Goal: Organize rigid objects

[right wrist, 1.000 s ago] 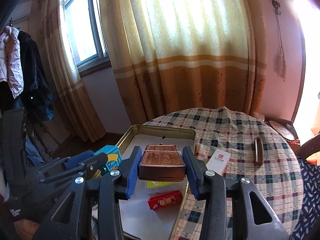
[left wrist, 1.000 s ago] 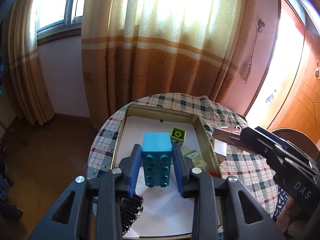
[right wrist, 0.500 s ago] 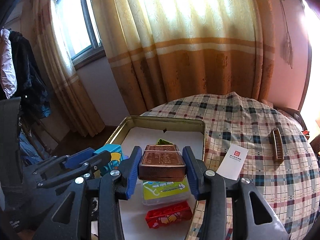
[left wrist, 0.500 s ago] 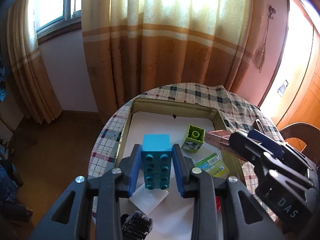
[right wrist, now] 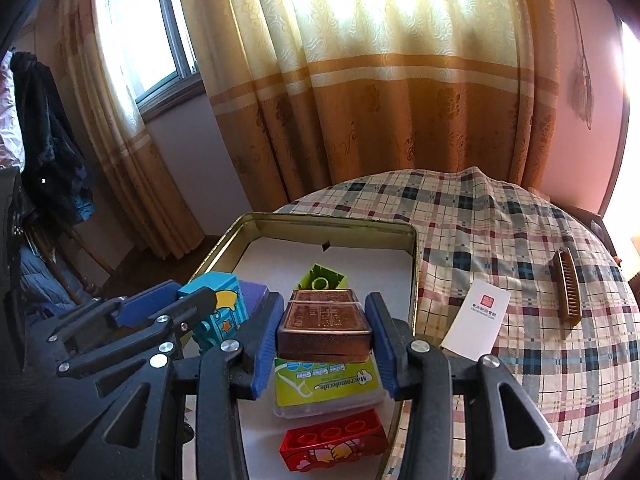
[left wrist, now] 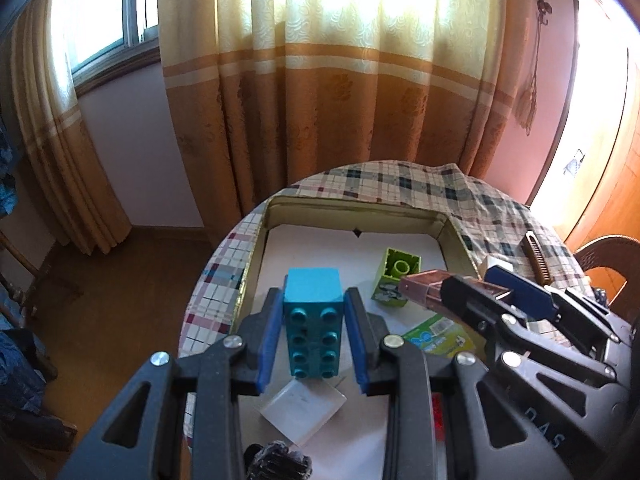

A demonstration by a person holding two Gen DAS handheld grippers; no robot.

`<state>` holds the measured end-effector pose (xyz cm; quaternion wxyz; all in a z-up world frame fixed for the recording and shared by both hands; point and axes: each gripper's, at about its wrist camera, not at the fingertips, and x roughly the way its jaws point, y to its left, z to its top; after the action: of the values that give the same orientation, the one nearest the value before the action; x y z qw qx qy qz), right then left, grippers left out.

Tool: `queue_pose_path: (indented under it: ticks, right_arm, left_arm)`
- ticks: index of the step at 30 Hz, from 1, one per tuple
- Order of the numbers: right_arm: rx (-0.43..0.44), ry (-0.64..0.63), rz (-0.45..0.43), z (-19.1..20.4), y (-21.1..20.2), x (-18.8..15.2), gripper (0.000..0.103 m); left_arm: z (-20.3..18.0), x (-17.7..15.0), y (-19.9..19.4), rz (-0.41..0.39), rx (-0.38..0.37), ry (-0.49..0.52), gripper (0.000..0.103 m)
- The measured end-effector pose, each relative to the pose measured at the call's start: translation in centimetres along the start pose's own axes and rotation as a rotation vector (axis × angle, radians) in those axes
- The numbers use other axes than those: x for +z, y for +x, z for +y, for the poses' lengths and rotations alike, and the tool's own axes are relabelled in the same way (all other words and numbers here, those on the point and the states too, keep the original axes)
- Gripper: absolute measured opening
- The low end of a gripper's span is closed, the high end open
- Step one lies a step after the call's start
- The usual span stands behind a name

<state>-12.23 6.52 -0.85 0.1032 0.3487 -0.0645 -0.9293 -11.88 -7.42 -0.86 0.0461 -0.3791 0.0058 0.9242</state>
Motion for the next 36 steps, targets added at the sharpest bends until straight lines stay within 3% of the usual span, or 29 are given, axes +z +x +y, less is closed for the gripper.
queue_pose_path:
  ticks: [6, 8, 10, 12, 14, 16, 27, 36]
  right_arm:
    - [0.053, 0.003, 0.043, -0.4, 1.1, -0.3, 0.046]
    - [0.053, 0.004, 0.069, -0.5, 1.1, -0.7, 0.046]
    - [0.066, 0.007, 0.07, -0.8, 0.5, -1.1, 0.047]
    - [0.069, 0.017, 0.064, -1.0, -0.1, -1.3, 0.055]
    - [0.087, 0.043, 0.052, -1.5, -1.0, -1.6, 0.07]
    - [0.093, 0.063, 0.034, -1.8, -1.9, -1.9, 0.076]
    - [0.075, 0.086, -0.034, -2.5, -6.6, -3.8, 0.077]
    - [-0.004, 0.103, -0.092, -3.6, -10.0, -5.0, 0.077]
  left_arm:
    - [-0.5, 0.0, 1.8, 0.047, 0.121, 0.055, 0.037]
    - [0.0, -0.3, 2.0, 0.065, 0.117, 0.034, 0.05]
    - [0.5, -0.7, 1.6, 0.064, 0.12, -0.004, 0.078]
    - [0.9, -0.9, 1.2, 0.054, 0.132, -0.023, 0.092]
    - [1.1, -1.0, 0.5, 0.032, 0.134, -0.037, 0.101]
    - [1.0, -1.1, -0.1, 0.019, 0.141, -0.041, 0.103]
    - [-0.9, -2.8, -2.0, 0.019, 0.141, 0.007, 0.103]
    - [-2.5, -3.7, -5.0, -0.059, 0.138, 0.016, 0.103]
